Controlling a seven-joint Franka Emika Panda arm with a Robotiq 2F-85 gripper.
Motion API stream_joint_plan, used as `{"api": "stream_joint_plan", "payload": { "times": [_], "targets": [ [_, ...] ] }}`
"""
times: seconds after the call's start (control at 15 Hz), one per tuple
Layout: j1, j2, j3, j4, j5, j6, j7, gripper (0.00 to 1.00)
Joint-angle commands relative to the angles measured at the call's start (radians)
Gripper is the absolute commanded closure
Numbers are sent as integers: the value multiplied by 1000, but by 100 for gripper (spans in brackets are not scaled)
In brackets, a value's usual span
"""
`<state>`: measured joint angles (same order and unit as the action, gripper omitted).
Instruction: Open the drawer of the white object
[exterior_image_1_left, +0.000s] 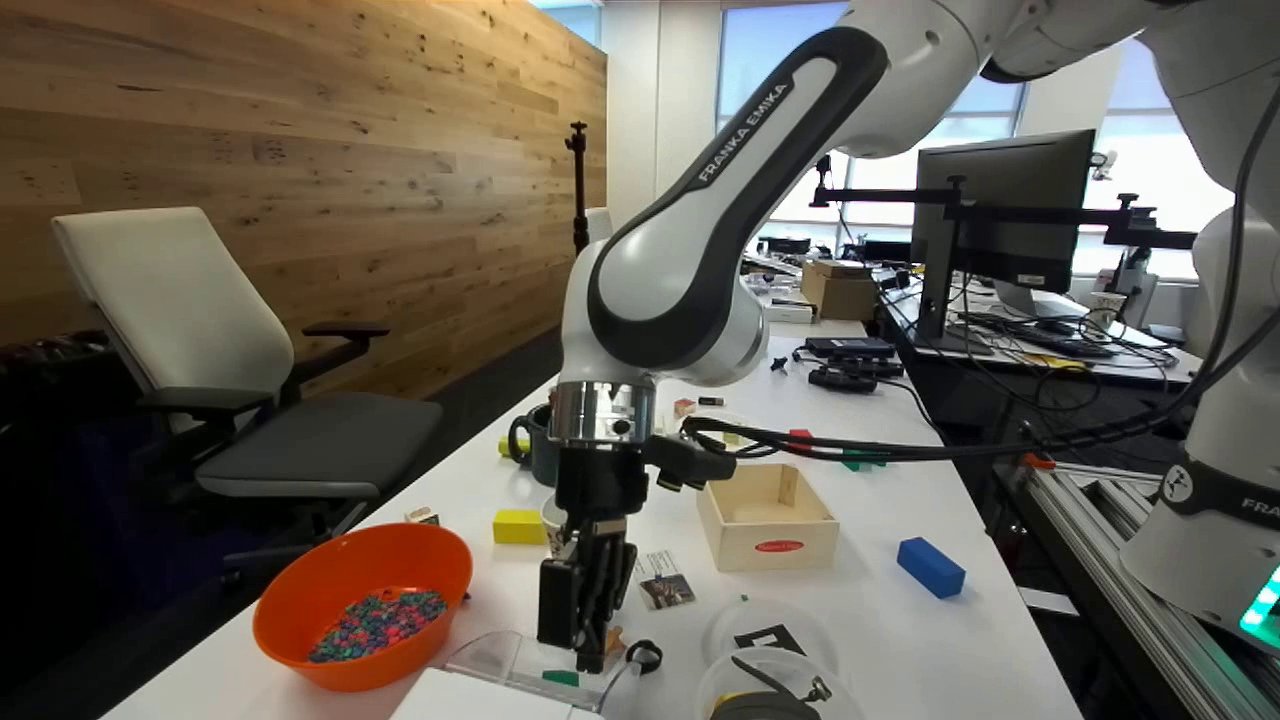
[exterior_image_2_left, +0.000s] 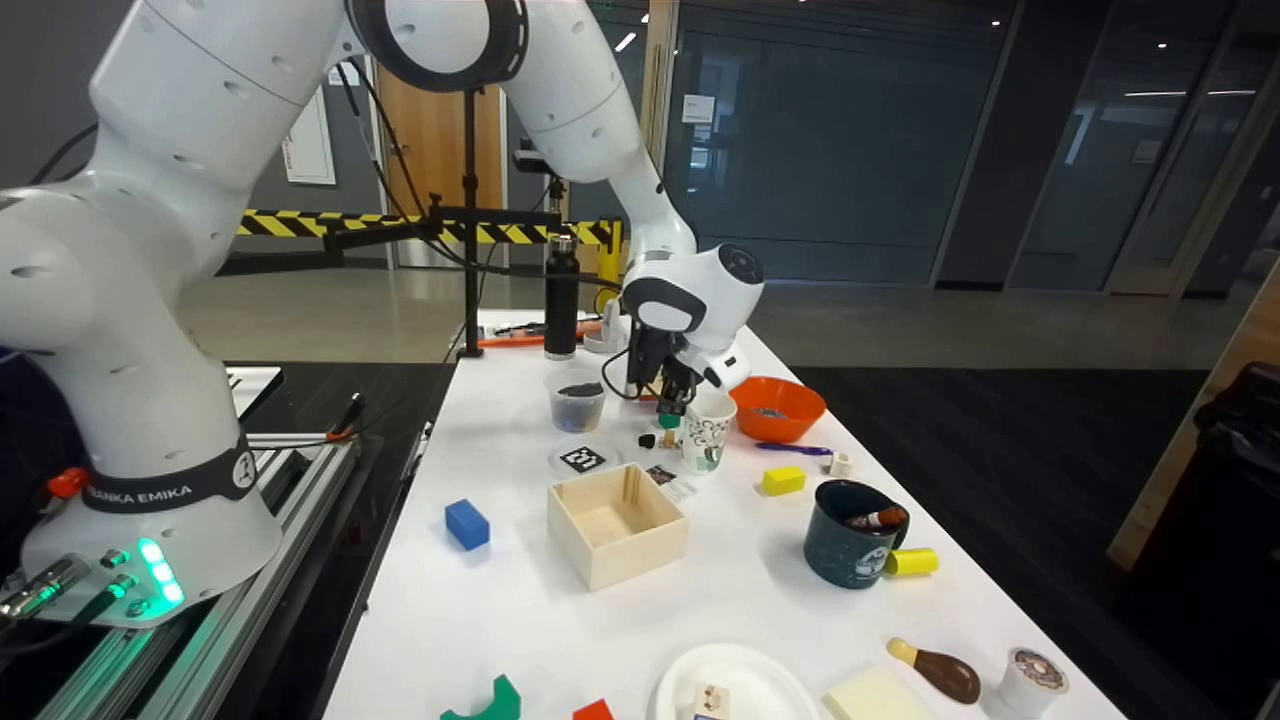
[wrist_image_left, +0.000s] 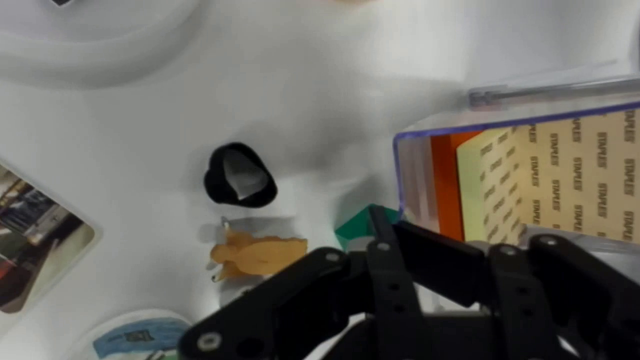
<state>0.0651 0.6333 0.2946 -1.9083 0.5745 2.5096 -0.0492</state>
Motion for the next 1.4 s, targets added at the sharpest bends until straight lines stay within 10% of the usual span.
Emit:
{"api": "stream_joint_plan", "payload": {
  "times": [0.0,1.33],
  "targets": [
    [-8,34,-1,14,10,7,-7,99],
    [7,9,-6,27,-12,10,-3,99]
  ]
}}
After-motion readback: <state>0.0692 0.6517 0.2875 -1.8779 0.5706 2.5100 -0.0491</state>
